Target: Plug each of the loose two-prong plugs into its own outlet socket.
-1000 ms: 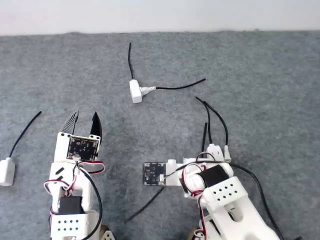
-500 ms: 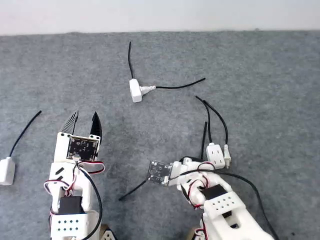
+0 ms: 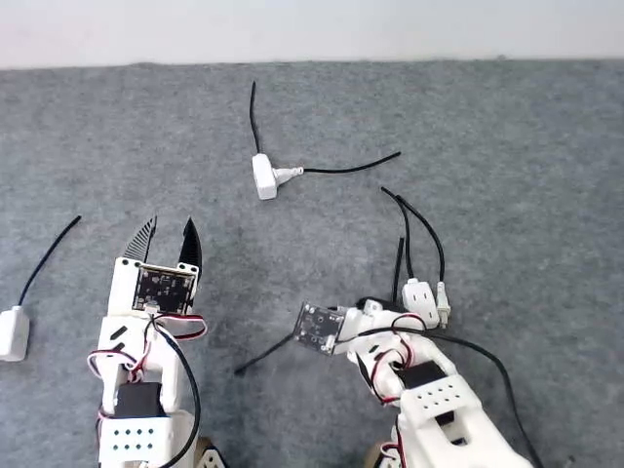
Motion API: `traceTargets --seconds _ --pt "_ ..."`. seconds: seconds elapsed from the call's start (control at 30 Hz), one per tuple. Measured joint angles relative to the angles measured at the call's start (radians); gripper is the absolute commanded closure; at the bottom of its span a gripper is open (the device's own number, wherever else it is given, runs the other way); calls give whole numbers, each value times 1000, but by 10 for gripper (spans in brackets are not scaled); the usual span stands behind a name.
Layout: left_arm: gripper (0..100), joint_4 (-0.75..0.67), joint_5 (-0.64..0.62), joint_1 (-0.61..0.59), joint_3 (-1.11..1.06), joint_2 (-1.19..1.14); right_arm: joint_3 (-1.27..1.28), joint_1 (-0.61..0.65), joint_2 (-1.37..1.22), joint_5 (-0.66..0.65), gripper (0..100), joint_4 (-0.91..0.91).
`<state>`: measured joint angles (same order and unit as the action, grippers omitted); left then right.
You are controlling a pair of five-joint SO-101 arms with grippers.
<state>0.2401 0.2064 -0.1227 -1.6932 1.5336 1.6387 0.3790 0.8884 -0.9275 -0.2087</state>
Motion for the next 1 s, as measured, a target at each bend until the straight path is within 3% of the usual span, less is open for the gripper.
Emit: traceTargets --seconds 0.47,1.0 --pt "841 0 0 5 0 0 9 -35 0 98 987 68" --pt "841 0 0 5 0 0 11 -38 0 101 989 68"
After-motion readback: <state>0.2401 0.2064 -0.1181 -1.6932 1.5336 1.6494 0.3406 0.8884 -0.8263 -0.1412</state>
